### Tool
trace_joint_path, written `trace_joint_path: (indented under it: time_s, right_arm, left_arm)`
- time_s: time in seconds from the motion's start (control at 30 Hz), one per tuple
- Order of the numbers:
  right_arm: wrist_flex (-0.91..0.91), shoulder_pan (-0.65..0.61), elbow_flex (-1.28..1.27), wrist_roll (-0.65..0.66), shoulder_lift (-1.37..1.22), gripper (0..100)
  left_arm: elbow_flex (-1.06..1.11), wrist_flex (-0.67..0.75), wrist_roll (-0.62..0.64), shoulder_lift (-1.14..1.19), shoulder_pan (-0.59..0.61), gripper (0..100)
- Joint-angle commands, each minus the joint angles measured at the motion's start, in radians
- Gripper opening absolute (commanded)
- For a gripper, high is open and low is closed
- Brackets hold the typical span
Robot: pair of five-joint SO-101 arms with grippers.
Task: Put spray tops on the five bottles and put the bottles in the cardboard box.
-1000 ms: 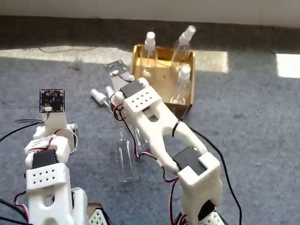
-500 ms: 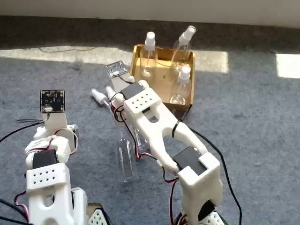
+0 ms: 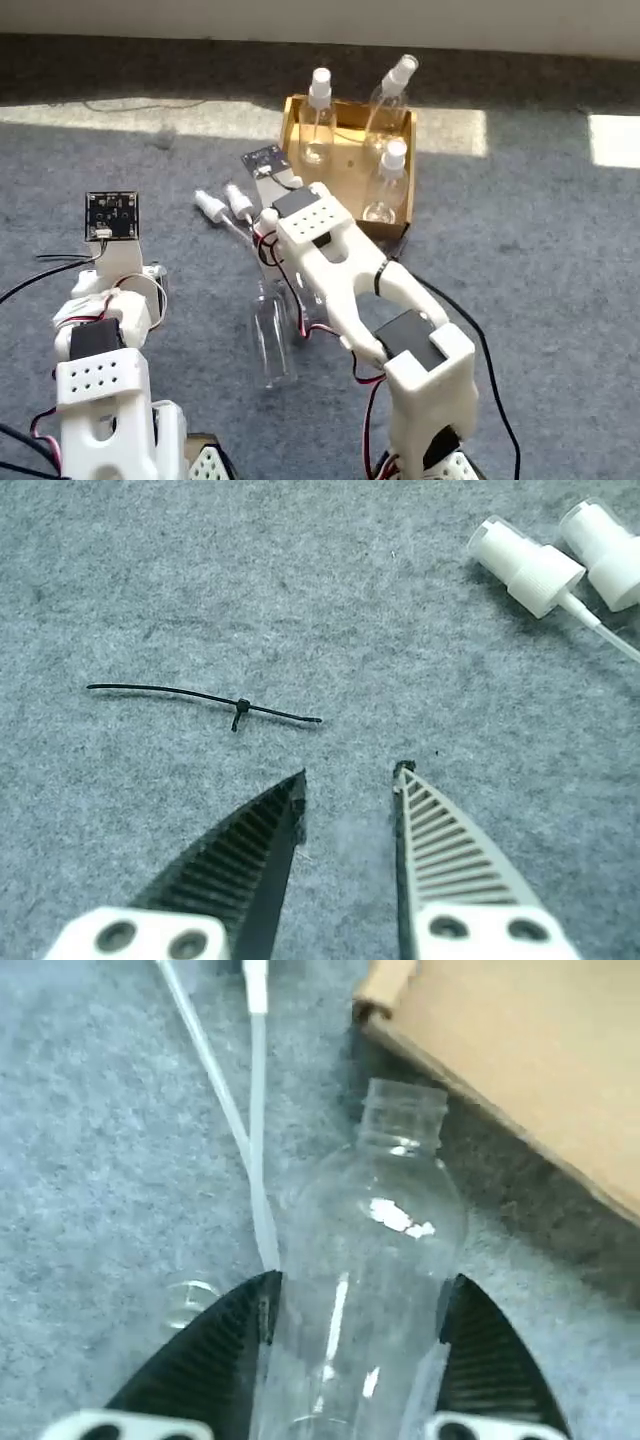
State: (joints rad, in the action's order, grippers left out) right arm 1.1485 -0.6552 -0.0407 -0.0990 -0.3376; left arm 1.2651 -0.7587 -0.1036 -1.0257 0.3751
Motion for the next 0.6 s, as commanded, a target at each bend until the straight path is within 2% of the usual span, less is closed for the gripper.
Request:
trace_joint_path:
  time_s: [0.0, 0.1, 0.3, 0.4, 0.57]
  right_arm:
    - [0.068, 0.047, -0.024, -0.005, 0.079, 12.5]
    - [0.108, 0.048, -0.081, 0.000, 0.166, 12.3]
    - [0.142, 0.068, -0.272, 0.104, 0.504, 7.9]
    - [0.234, 0.163, -0.338, 0.190, 0.645, 3.3]
    - [0.360, 0.464, -0.361, 0.373, 0.763, 1.9]
  left_arm:
    - [-0.004, -0.003, -0.005, -0.010, 0.004, 14]
    - [-0.004, -0.003, -0.005, -0.010, 0.004, 14]
    - [-0.004, -0.003, -0.005, -0.010, 0.004, 14]
    - [-0.004, -0.003, -0.005, -0.010, 0.004, 14]
    - [-0.004, -0.003, -0.005, -0.010, -0.002, 14]
